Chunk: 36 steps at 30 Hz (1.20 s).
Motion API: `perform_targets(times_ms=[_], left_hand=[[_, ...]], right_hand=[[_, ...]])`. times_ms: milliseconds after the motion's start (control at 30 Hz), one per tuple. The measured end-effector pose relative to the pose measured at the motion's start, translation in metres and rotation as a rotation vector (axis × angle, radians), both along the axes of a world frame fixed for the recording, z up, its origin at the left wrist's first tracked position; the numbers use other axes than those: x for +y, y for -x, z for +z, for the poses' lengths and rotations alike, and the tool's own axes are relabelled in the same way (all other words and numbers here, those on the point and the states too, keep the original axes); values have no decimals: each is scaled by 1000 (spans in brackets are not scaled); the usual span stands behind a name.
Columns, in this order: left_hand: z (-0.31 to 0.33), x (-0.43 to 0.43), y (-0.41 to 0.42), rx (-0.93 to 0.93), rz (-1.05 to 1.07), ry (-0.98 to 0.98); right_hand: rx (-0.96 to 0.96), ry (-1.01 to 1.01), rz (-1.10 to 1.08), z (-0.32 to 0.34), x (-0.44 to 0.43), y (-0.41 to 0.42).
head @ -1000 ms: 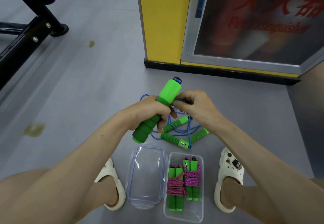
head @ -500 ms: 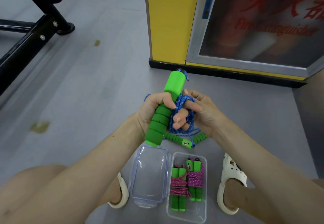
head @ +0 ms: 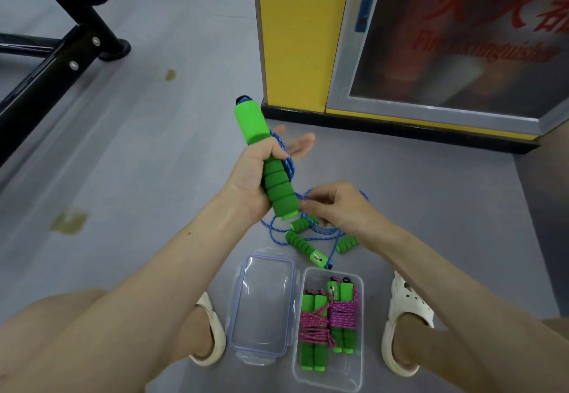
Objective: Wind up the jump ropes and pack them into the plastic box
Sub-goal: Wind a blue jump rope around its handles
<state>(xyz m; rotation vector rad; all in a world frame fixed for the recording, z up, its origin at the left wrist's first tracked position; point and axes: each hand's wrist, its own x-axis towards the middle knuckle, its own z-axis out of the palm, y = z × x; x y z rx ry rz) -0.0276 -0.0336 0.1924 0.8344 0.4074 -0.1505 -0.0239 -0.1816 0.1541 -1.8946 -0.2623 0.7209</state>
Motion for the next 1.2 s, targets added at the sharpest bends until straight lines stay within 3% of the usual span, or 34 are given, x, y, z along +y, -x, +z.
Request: perform_targets(times_ms=[167,233,333,500,567,667,767,867,1000,1133,1200], left_hand=[[-2,-7,3,45,-201,-512],[-6,-10,6,15,-293,-832],[-16,-1,2,-209,-387,-1449],[-20,10,1,-82,-584,-1570],[-17,11,3,10,-659,-1510],[-6,10,7,144,-739,-1050],[3,9,14,81,-751,-601],[0,13,15,-10,-828,-272],[-11,17,13,-94,-872,26],[-12,8,15,-133,-806,179],[-9,1,15,-182,-718,233]], right_hand=[[-137,106,55,-1,1,-2],[-210,184,69,-1,1,-6],[-322,331,57,0,-5,-13],[-274,81,-47,6,-14,-17],[-281,7,-93,7,-12,-15],[-203,-95,-199,9,-11,-15],[-109,-184,-245,11,-9,-16],[17,-310,-279,11,-7,-13],[129,-412,-313,15,-6,-10],[240,-494,-231,17,-10,-13],[196,-411,-178,16,-9,-12]])
